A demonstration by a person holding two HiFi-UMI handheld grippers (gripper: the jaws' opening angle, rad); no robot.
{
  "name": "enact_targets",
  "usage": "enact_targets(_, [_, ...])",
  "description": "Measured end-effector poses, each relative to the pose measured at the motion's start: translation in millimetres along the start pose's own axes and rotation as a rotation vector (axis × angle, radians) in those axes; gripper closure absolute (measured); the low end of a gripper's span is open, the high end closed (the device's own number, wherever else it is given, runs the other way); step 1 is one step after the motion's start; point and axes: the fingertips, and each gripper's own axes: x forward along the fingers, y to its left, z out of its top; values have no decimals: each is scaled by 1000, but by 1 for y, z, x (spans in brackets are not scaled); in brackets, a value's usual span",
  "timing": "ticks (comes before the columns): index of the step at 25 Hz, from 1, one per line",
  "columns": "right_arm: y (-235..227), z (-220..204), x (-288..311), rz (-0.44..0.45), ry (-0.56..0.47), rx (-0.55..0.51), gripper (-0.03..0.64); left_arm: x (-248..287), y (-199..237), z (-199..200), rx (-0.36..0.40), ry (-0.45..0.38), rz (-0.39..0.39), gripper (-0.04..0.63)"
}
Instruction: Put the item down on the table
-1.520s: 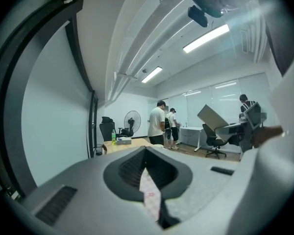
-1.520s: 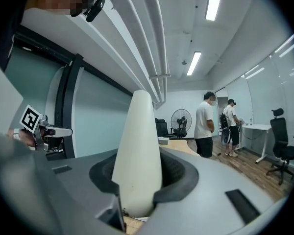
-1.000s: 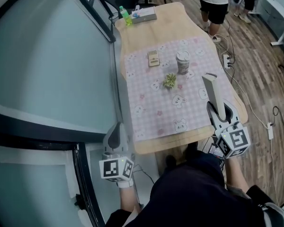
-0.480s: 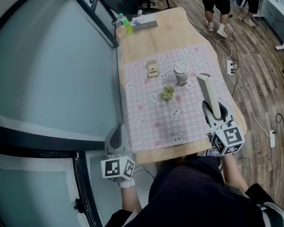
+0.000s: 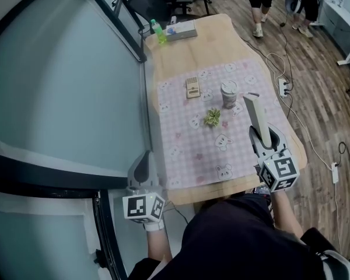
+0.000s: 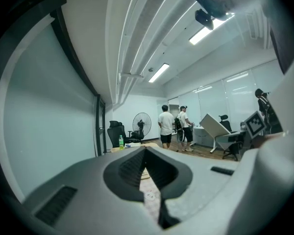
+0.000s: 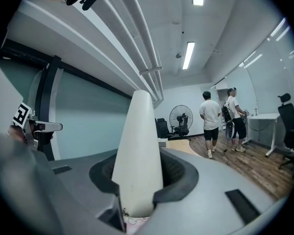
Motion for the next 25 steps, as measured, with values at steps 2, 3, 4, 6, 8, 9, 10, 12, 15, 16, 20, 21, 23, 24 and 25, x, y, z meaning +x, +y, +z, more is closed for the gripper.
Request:
enact_targets(2, [3,0,2,0,3,-3,468,-2,5,-6,-16,12,5,595])
enact_targets(3, [5,0,2,-1,2,-4,468,-3,6,-9,-24,16,6,595])
enact_targets(4, [6,1,2,-2,1,-3,468,-4,7,-11,-28,17,5,596])
enact_targets(6, [7,1,2,-6,2,-6,468,-4,6,-11,-26,17,-5,597])
enact_targets(8, [6,0,2,-7,8,-11,468,-3,5,-11,-26,16,-10,595])
enact_targets(9, [7,-2,3,-7,12,-12,468,-3,5,-11,-27,16,-10,595])
enact_targets(10, [7,-4,4,-6,17,-8,468,-4,5,-11,-27,16,-10,595])
enact_targets(12, [6,-13,10,-8,31,5,468,-5,5,-12,-25,19,-12,595])
enact_targets(15, [0,-46,24,-22,100,10,468,-6,7,-13,-23,26,-9,595])
enact_targets(16, [-3,-62,30,-31,131,15,468,-8,7,-14,-23,28,-6,595])
enact_targets(20, [-21,-147,48,-93,294,44,469,-16,12,-16,-22,38,9,595])
enact_targets(21, [-25,-171,52,-111,342,57,469,-19,14,-16,-20,41,15,595])
enact_targets(23, [-34,-218,57,-147,432,92,469,-22,19,-18,-16,47,26,595])
enact_targets(24, [-39,-239,59,-164,472,113,469,-24,20,-19,-14,51,31,595])
enact_targets(25, [-43,-258,59,-182,507,137,469,-25,21,-20,-13,56,33,595])
